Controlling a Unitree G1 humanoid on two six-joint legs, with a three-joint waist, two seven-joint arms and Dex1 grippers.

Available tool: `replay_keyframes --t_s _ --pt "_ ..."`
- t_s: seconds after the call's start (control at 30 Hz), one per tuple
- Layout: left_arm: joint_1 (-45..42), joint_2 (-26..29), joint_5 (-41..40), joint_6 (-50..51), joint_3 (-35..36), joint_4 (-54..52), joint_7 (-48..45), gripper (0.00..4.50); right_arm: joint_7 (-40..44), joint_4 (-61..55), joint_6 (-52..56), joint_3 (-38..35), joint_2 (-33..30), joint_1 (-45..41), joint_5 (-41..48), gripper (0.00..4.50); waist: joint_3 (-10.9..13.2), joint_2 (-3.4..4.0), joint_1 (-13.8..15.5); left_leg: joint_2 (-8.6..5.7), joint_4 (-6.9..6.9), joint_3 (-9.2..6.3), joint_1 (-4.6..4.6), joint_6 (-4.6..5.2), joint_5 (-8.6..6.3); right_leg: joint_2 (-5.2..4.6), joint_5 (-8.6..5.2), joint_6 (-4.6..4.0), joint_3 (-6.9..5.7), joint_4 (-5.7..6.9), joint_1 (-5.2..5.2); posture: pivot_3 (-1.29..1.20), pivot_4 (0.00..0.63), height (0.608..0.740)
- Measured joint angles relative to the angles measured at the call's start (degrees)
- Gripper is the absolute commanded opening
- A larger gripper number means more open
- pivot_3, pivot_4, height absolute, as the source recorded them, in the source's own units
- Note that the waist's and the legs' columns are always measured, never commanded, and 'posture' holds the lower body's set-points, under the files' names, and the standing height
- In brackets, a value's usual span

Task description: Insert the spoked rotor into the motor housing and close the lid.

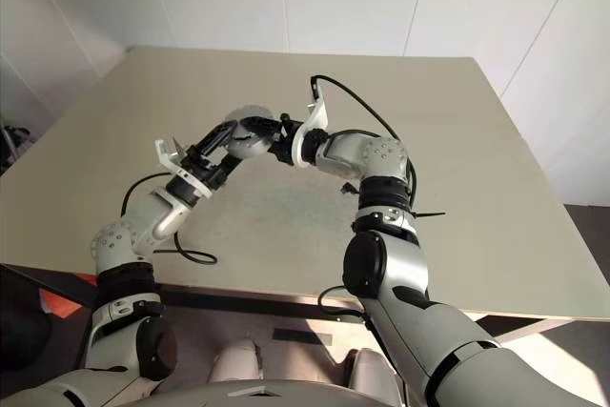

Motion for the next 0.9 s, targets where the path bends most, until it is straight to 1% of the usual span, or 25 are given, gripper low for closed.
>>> replay_keyframes --t_s 0.03,0.07,0.1,0.17,0.23,0.27,0.53,0.6,0.63,0.77,0.9 --pt "0.0 0.0 0.2 -0.2 -0.3 0.0 -0.2 3.89 0.0 -0.3 0.0 0.1 0.0 0.0 0.0 2.03 0.0 0.0 0.0 0.0 0.01 0.0 0.0 0.0 0.0 0.0 0.0 0.0 0.0 0.0 0.0 0.0 0.0 0.74" --pt "0.0 0.1 0.4 -0.5 -0.6 0.0 -0.6 3.61 0.0 -0.4 0.0 0.2 0.0 0.0 0.0 2.03 0.0 0.0 0.0 0.0 0.02 0.0 0.0 0.0 0.0 0.0 0.0 0.01 0.0 0.01 0.01 0.0 0.0 0.74" --pt "0.0 0.1 0.5 -0.7 -0.7 0.0 -0.8 3.51 0.0 -0.4 -0.1 0.2 0.0 0.0 0.0 2.03 0.0 0.0 0.0 0.0 0.04 0.0 0.0 0.0 0.0 0.0 0.01 0.01 0.0 0.02 0.01 0.0 0.0 0.74" --pt "0.0 0.1 0.5 -1.2 -0.9 -0.1 -1.4 3.01 -0.2 -0.4 -0.3 0.6 0.0 0.3 0.0 2.03 0.0 0.0 0.0 0.0 0.06 0.0 0.0 0.0 0.0 -0.01 0.01 0.02 0.0 0.03 0.02 0.0 0.0 0.74" --pt "0.0 0.0 0.6 -1.6 -1.0 0.0 -1.5 2.33 -0.4 -0.4 -0.6 1.0 0.0 0.6 0.0 2.03 0.0 0.0 0.0 0.0 0.11 -0.01 -0.01 0.0 0.0 -0.01 0.02 0.03 0.01 0.06 0.02 0.0 0.0 0.74" --pt "0.0 0.0 0.5 -1.6 -1.0 0.1 -1.5 2.23 -0.4 -0.4 -0.6 1.2 0.0 0.7 0.0 2.03 0.0 0.0 0.0 0.0 0.13 -0.01 -0.01 0.0 0.0 -0.01 0.02 0.04 0.01 0.07 0.02 0.0 0.0 0.74" --pt "0.0 0.0 0.5 -2.0 -1.2 0.5 -1.4 2.23 -0.3 -0.4 -1.3 1.7 0.0 0.8 0.0 2.03 0.0 0.0 0.0 0.0 0.22 -0.01 -0.02 0.0 0.0 -0.02 0.05 0.07 0.03 0.11 0.04 0.0 0.0 0.74" --pt "0.0 0.1 0.6 -2.1 -1.3 0.5 -1.5 2.23 0.2 -0.7 -1.6 2.4 -0.1 1.1 0.0 2.75 0.0 -0.01 0.0 0.0 0.23 -0.01 -0.02 0.0 0.0 -0.01 0.05 0.08 0.03 0.12 0.04 0.0 0.0 0.74" --pt "0.0 0.3 0.8 -2.1 -1.6 0.5 -1.5 2.23 0.3 -0.8 -1.9 2.8 -0.2 1.3 -0.1 2.96 0.0 -0.01 0.0 0.0 0.23 -0.02 -0.02 0.0 0.0 -0.02 0.05 0.08 0.03 0.12 0.04 0.0 0.0 0.74" --pt "0.0 0.5 2.1 -2.9 -2.3 0.5 -1.3 2.23 1.4 -1.8 -3.9 5.4 -0.3 1.9 -0.4 4.28 0.0 -0.01 0.0 0.0 0.25 -0.02 -0.02 0.0 0.0 -0.02 0.06 0.08 0.03 0.13 0.05 0.0 0.0 0.74" --pt "0.0 0.6 2.9 -3.8 -2.6 0.5 -1.6 2.23 2.2 -2.8 -7.2 7.8 -0.7 2.1 -2.0 4.28 0.0 -0.01 0.0 0.0 0.26 -0.03 -0.02 0.0 0.0 -0.02 0.05 0.09 0.03 0.14 0.05 0.0 0.0 0.74"
